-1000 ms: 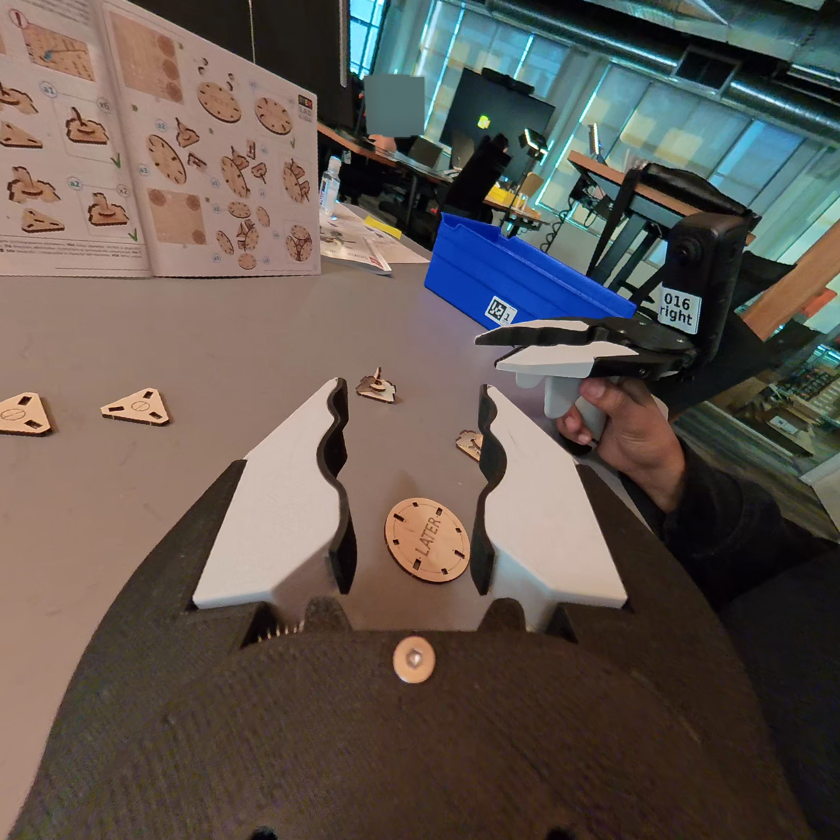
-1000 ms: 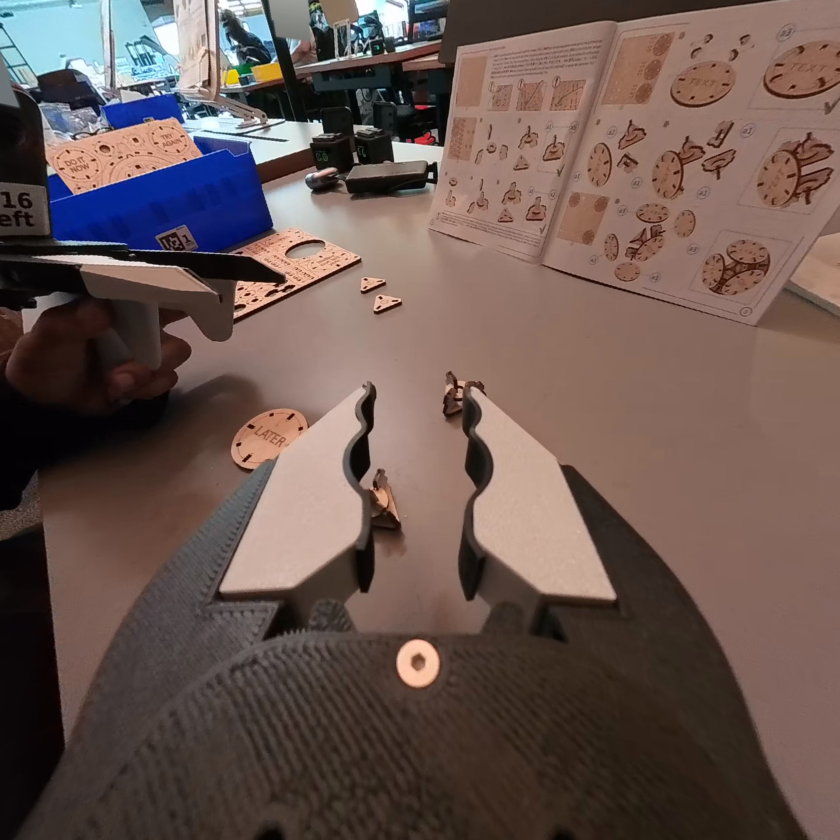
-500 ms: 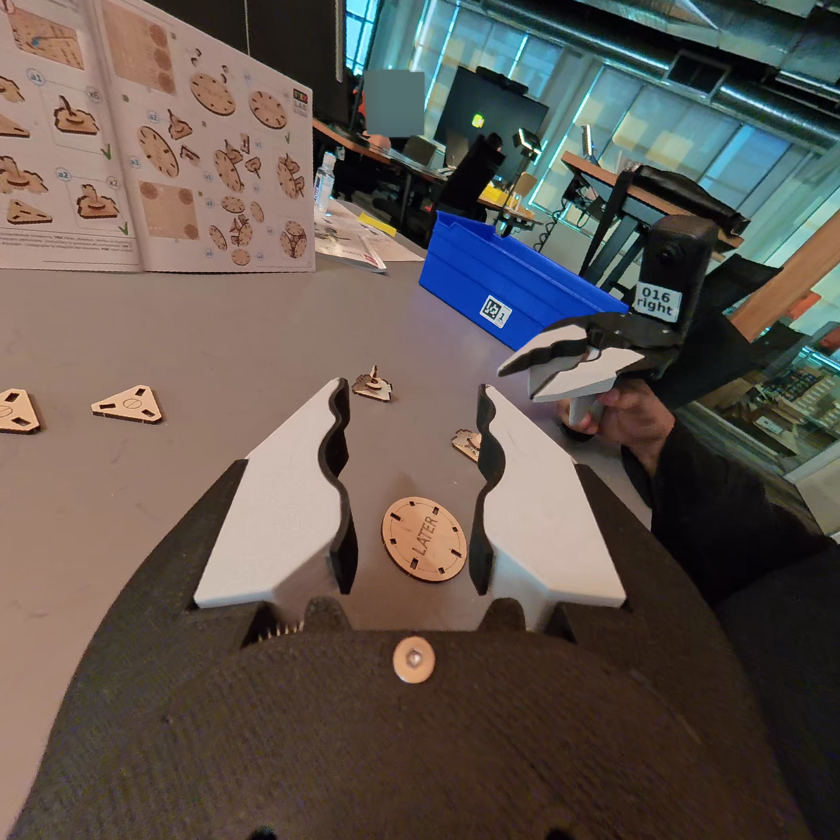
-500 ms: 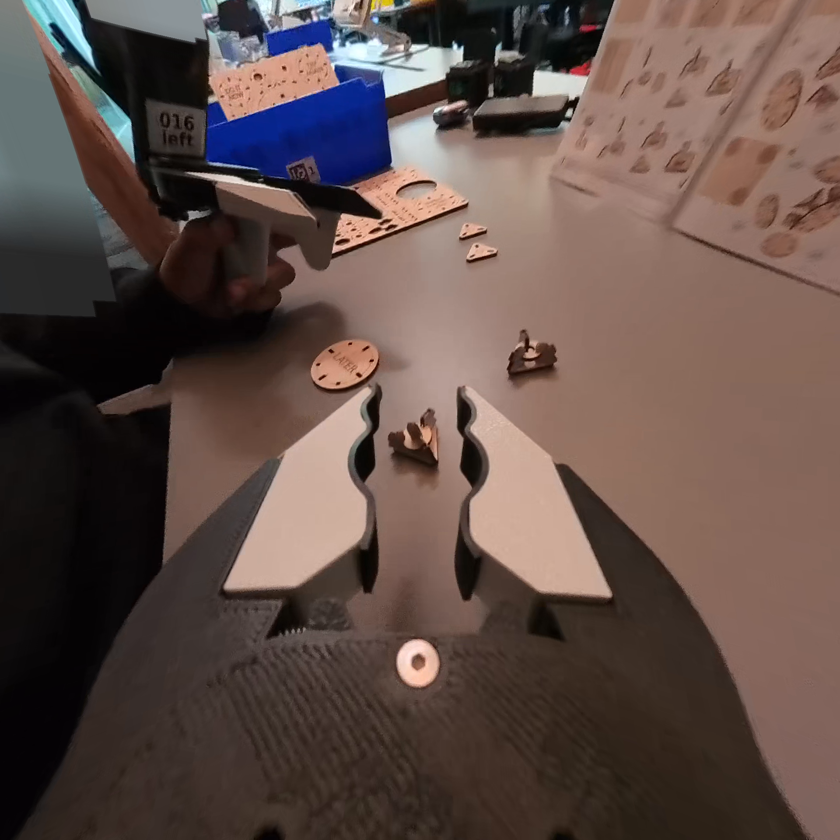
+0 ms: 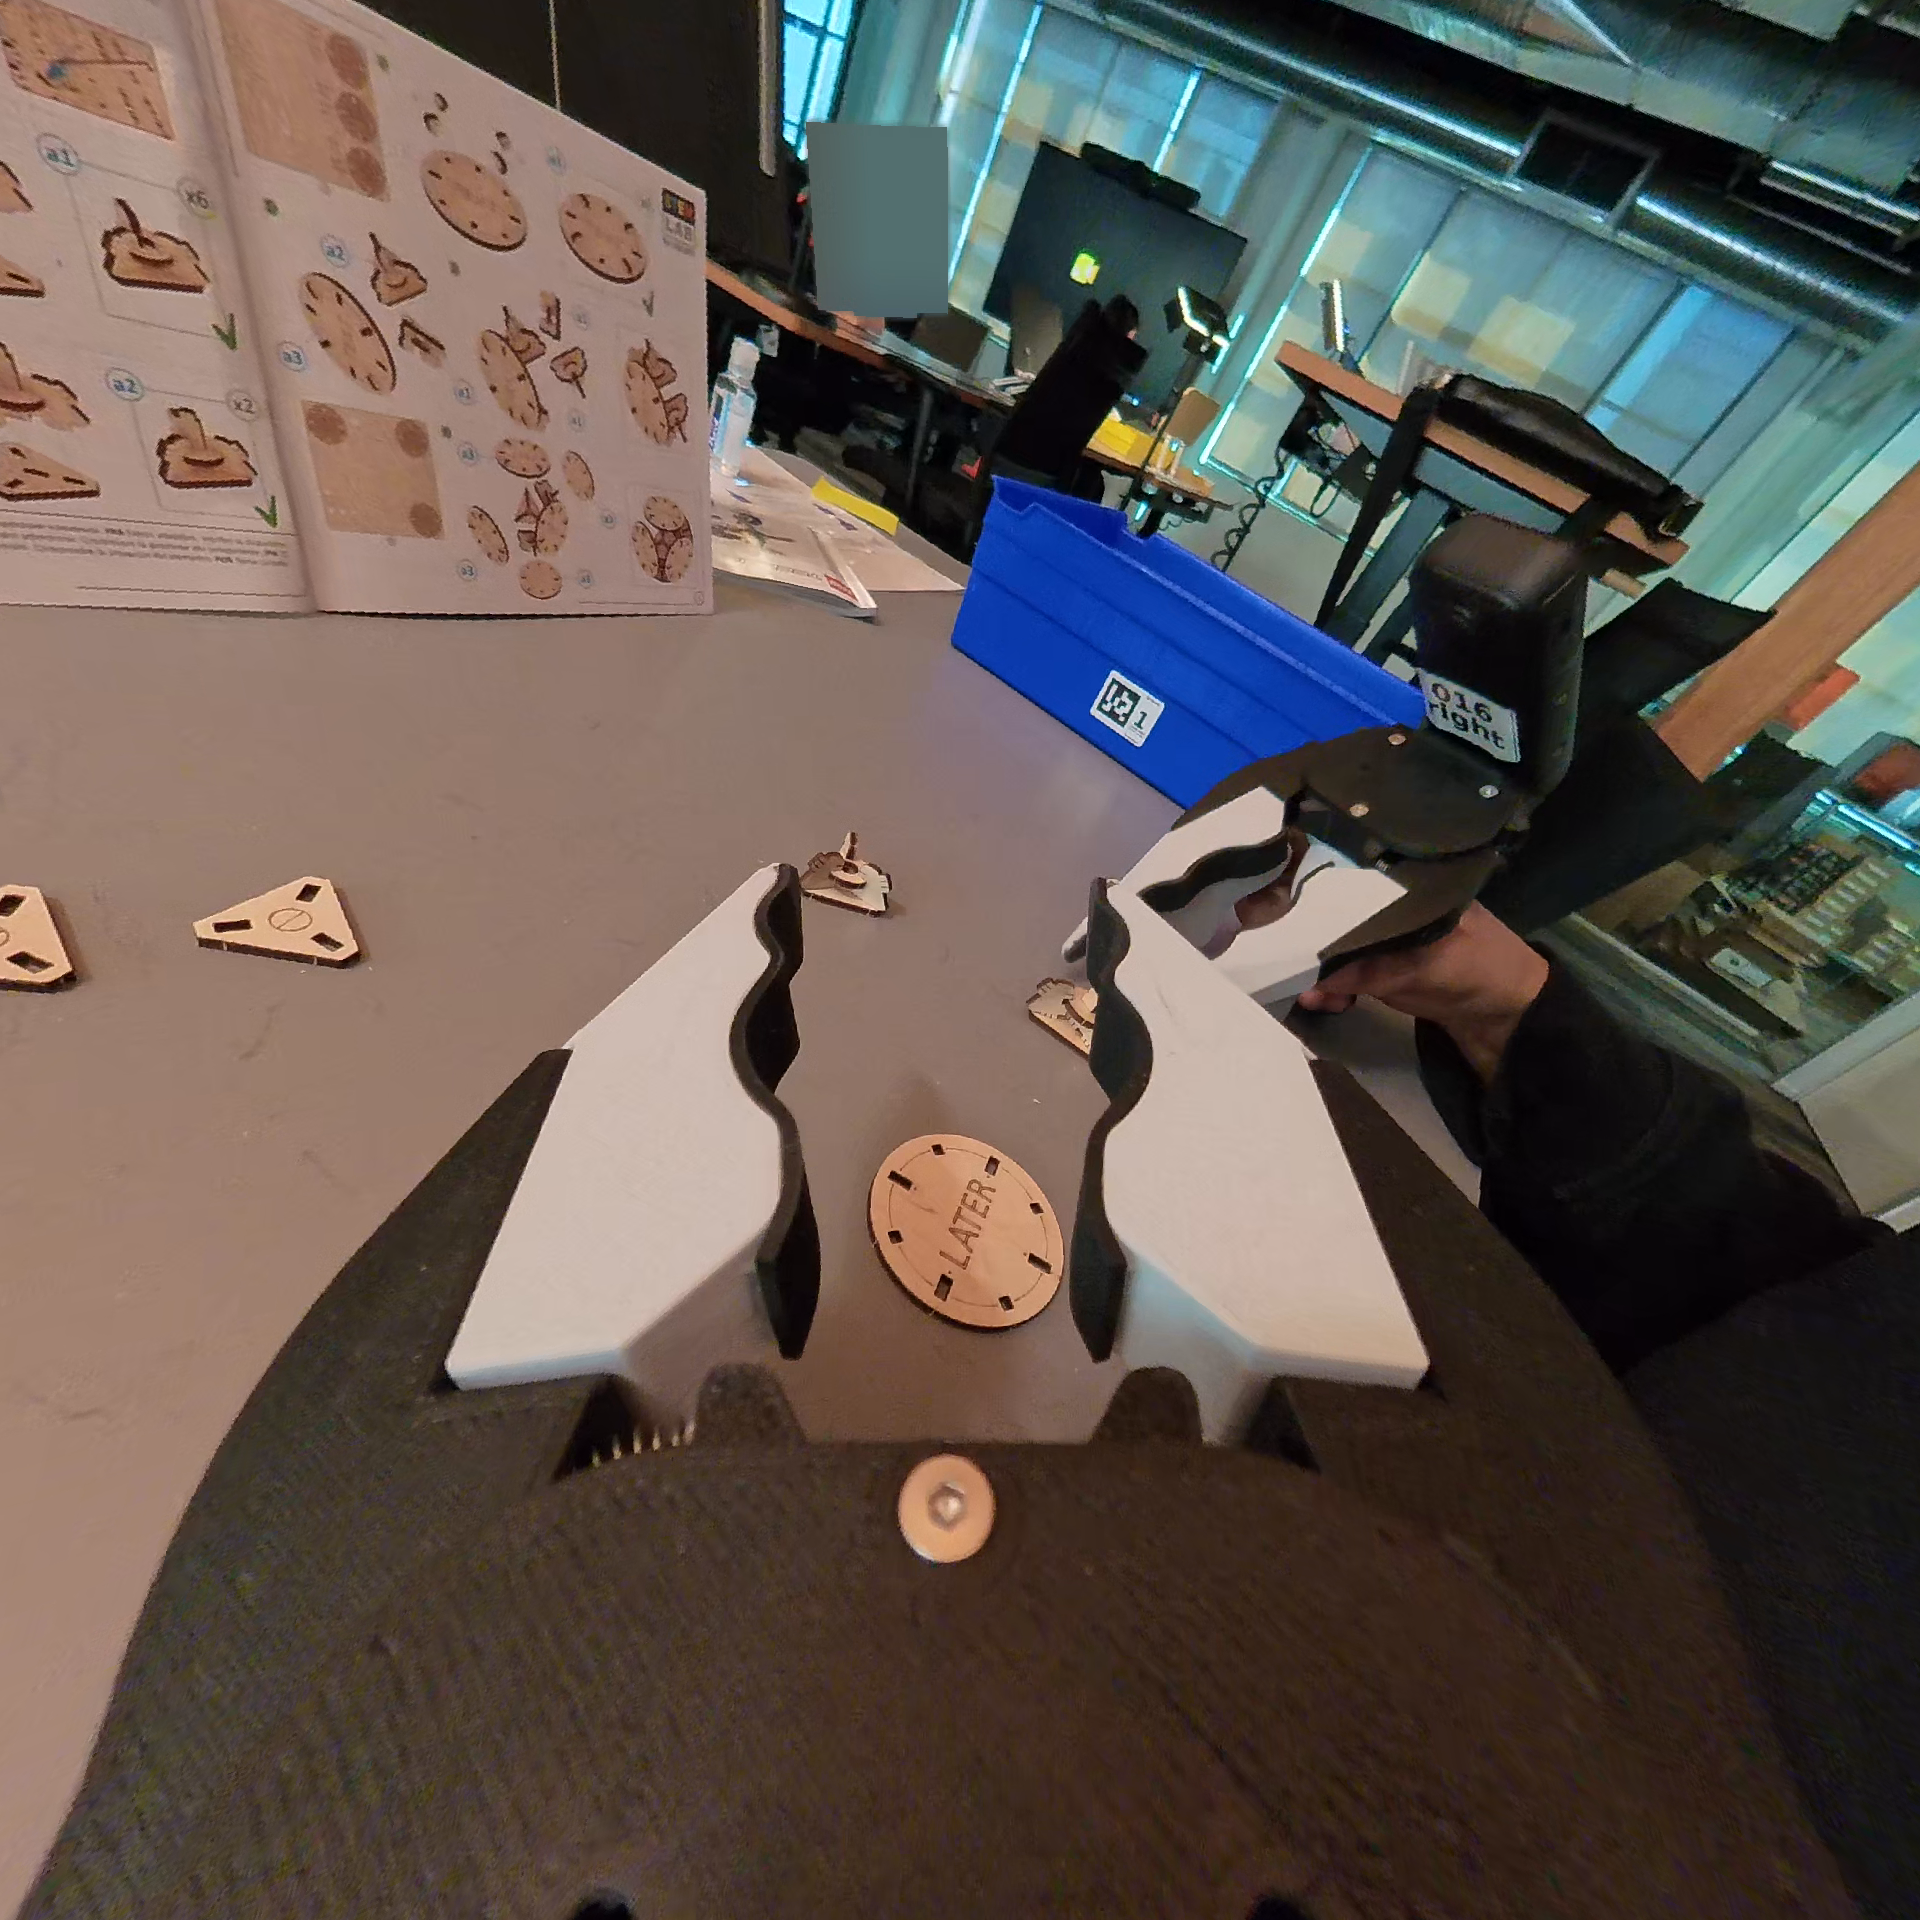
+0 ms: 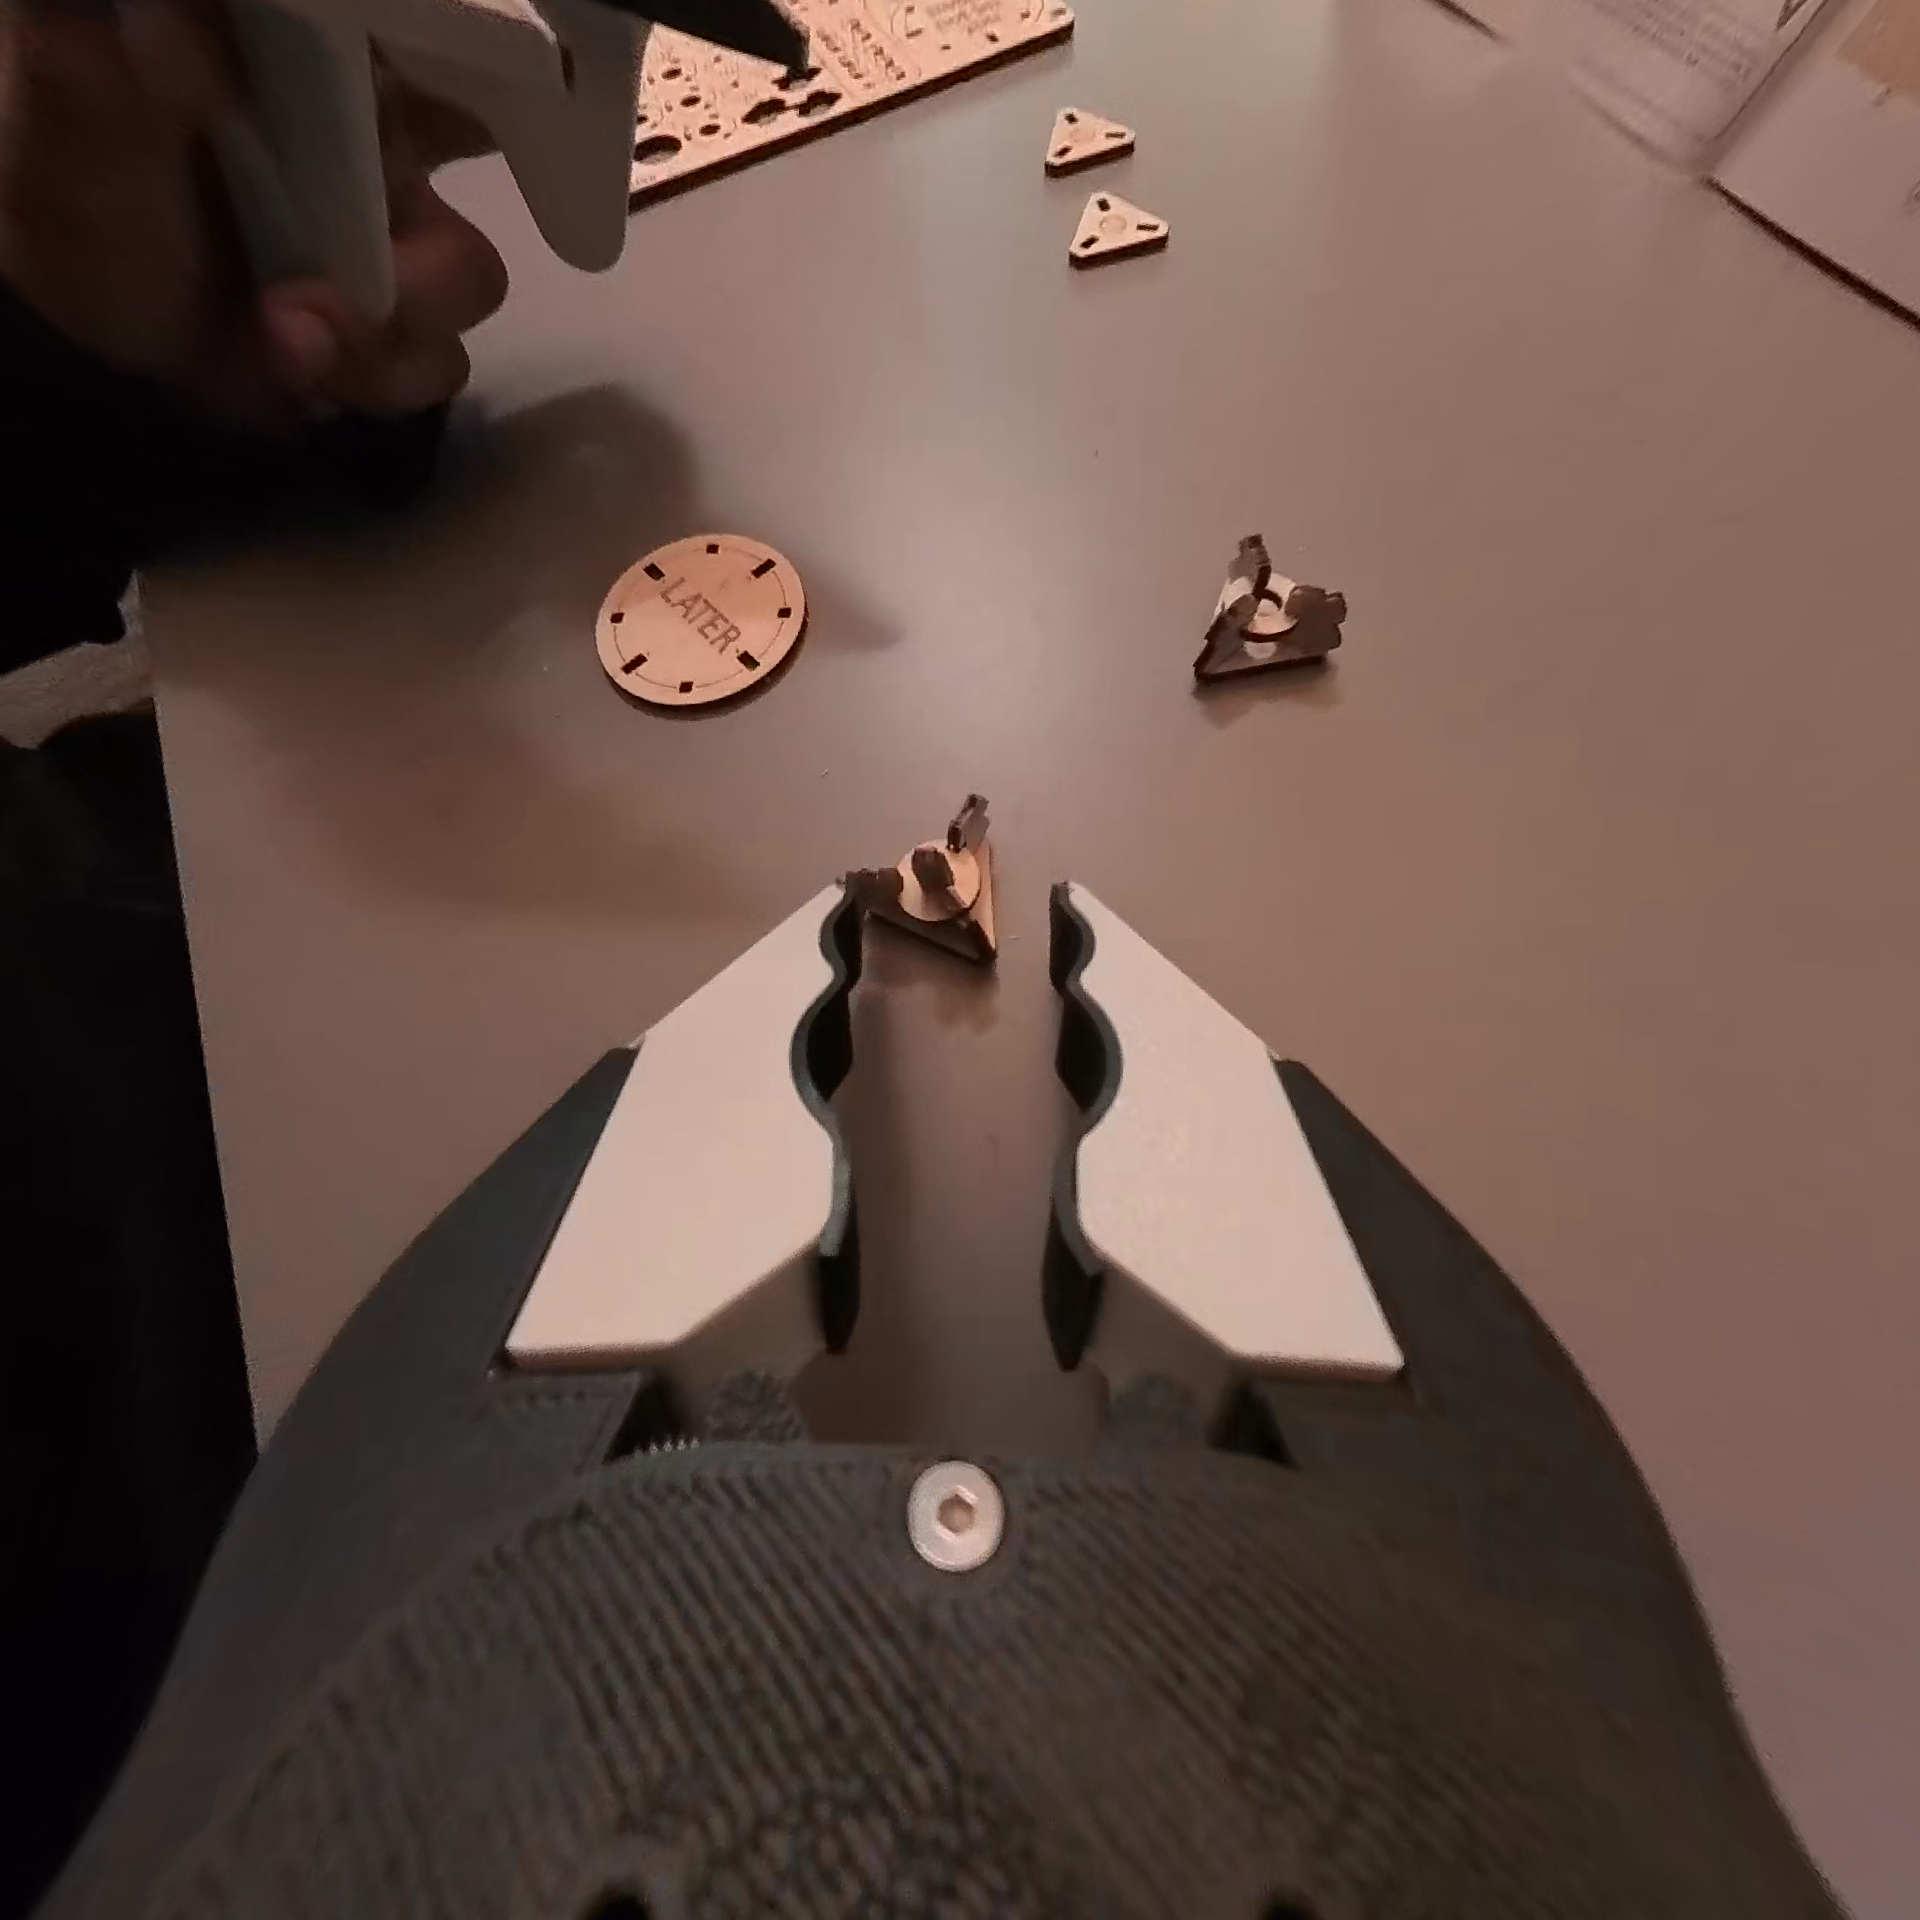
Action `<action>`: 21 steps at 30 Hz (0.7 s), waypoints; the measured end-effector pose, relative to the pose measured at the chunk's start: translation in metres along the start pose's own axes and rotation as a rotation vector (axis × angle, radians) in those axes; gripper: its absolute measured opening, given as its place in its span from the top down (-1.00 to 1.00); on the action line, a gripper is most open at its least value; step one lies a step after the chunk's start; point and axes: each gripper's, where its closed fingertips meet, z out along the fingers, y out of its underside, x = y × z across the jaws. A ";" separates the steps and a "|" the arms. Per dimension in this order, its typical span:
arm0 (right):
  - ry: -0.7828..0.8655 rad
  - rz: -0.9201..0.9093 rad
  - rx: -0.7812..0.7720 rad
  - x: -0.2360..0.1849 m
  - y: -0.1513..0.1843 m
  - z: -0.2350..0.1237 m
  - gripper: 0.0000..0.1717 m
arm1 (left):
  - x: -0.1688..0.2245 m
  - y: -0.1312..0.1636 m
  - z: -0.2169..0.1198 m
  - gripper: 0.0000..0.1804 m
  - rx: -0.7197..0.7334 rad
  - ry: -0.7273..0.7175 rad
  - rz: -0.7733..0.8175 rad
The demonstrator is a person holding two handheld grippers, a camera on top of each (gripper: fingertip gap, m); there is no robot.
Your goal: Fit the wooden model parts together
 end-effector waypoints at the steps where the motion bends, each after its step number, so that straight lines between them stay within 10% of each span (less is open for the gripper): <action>1: -0.003 -0.001 -0.005 -0.001 0.001 0.000 0.59 | 0.000 0.000 0.000 0.40 0.000 0.000 0.001; 21: -0.014 0.002 -0.061 -0.003 0.008 0.005 0.84 | 0.000 0.000 0.000 0.40 0.001 0.000 0.003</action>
